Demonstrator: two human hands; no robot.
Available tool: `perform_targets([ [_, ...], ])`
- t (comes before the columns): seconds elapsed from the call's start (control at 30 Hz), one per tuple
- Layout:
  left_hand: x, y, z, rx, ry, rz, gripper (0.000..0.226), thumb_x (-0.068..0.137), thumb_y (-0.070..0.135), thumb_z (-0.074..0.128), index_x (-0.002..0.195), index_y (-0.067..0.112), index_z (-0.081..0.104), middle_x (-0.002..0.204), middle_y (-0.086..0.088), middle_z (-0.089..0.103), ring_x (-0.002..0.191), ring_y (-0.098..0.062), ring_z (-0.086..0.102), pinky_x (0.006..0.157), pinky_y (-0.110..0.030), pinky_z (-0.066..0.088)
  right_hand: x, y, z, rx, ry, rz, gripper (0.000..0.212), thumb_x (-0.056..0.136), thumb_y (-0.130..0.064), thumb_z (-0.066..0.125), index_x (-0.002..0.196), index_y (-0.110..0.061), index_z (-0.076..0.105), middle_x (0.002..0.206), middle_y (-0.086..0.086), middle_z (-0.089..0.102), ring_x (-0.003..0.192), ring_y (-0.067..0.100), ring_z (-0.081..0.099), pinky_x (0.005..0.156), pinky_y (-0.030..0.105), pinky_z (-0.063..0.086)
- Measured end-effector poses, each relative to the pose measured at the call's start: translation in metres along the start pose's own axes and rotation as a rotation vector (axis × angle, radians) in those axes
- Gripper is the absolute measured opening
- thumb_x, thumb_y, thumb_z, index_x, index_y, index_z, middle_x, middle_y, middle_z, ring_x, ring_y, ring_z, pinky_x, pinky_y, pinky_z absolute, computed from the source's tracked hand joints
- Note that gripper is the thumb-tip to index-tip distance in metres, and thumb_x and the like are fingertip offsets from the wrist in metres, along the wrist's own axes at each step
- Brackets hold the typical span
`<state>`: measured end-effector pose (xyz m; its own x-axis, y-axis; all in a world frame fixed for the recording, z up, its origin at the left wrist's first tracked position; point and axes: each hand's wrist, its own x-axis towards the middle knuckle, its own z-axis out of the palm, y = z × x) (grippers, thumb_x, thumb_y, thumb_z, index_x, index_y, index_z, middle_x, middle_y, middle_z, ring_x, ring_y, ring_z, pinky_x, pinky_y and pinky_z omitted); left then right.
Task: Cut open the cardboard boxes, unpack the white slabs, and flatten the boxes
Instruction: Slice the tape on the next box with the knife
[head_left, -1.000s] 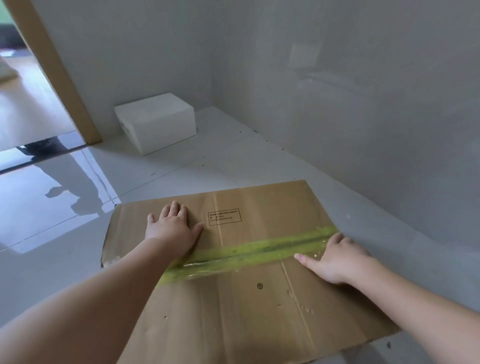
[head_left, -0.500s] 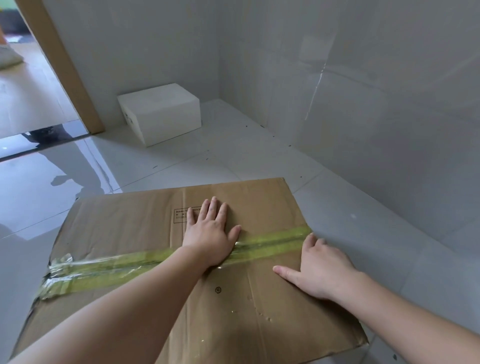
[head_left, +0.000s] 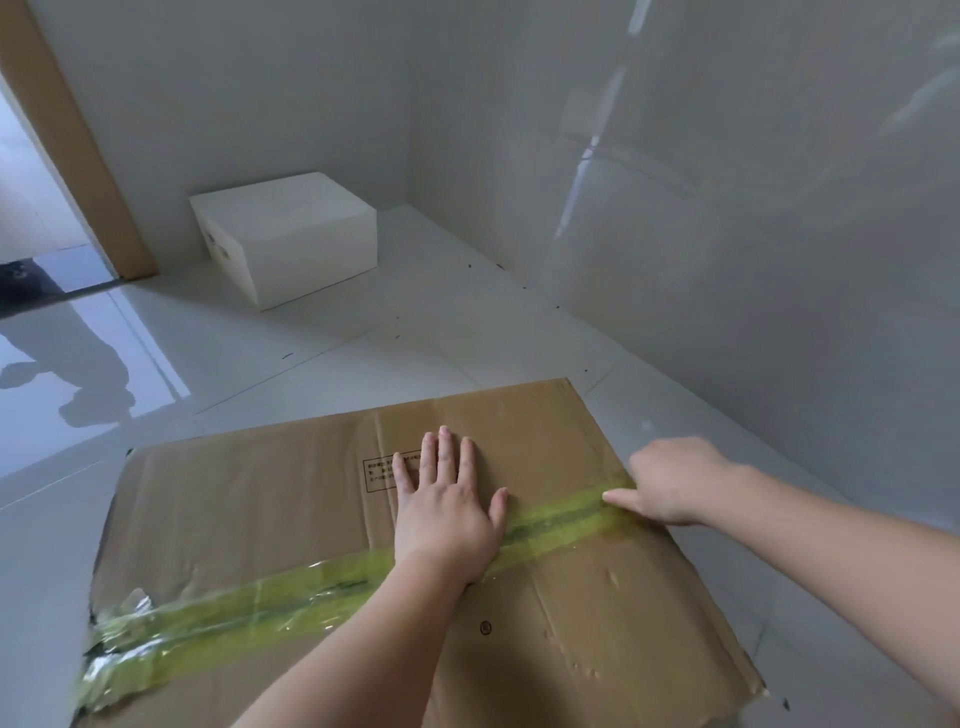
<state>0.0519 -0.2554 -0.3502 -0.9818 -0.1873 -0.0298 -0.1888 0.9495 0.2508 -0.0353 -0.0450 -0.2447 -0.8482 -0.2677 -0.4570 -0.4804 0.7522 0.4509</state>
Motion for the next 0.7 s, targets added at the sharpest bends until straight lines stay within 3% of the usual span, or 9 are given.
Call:
perform_targets([
  [0.07,-0.002,-0.003,-0.001,-0.003,-0.008,0.014,0.08,0.086,0.064,0.005,0.152,0.02,-0.002,0.158,-0.006,-0.014,0.144,-0.023,-0.019,0.112,-0.053,-0.017,0.004,0.004,-0.005,0.03,0.046,0.024,0.052,0.092,-0.066,0.03,0.081,-0.018,0.049,0.106,0.004,0.064,0.096,0.026,0.06,0.069,0.034,0.037],
  [0.2,0.011,-0.003,0.0,-0.008,0.035,0.016,0.079,0.084,0.065,0.003,0.151,0.025,0.0,0.158,-0.003,-0.013,0.144,-0.023,-0.02,0.11,-0.052,-0.02,0.028,0.017,0.002,0.152,0.282,0.004,0.041,0.095,-0.052,0.034,0.106,-0.018,0.055,0.105,0.005,0.057,0.098,0.029,0.058,0.073,0.037,0.042],
  [0.37,0.023,-0.002,0.003,0.03,0.05,0.008,0.078,0.081,0.068,0.004,0.15,0.033,0.003,0.159,0.001,-0.008,0.145,-0.02,-0.016,0.114,-0.05,-0.012,0.064,0.056,0.037,0.343,0.358,0.028,0.036,0.095,-0.042,0.043,0.124,-0.023,0.054,0.121,0.002,0.056,0.111,0.027,0.055,0.081,0.034,0.044],
  [0.53,0.025,0.011,0.0,0.091,0.013,-0.104,0.078,0.081,0.071,0.005,0.151,0.036,0.003,0.159,0.003,-0.008,0.145,-0.019,-0.015,0.115,-0.051,-0.009,0.104,0.096,0.058,0.528,0.471,-0.059,0.039,0.095,-0.039,0.047,0.13,-0.023,0.053,0.125,-0.001,0.057,0.113,0.024,0.055,0.083,0.031,0.043],
  [0.7,0.063,0.075,0.001,0.119,-0.03,-0.245,0.079,0.082,0.07,0.006,0.151,0.032,-0.002,0.159,-0.001,-0.012,0.145,-0.024,-0.016,0.114,-0.054,-0.008,0.146,0.132,0.069,0.561,0.544,-0.185,0.037,0.095,-0.039,0.047,0.125,-0.02,0.057,0.122,0.001,0.058,0.111,0.024,0.055,0.083,0.031,0.045],
])
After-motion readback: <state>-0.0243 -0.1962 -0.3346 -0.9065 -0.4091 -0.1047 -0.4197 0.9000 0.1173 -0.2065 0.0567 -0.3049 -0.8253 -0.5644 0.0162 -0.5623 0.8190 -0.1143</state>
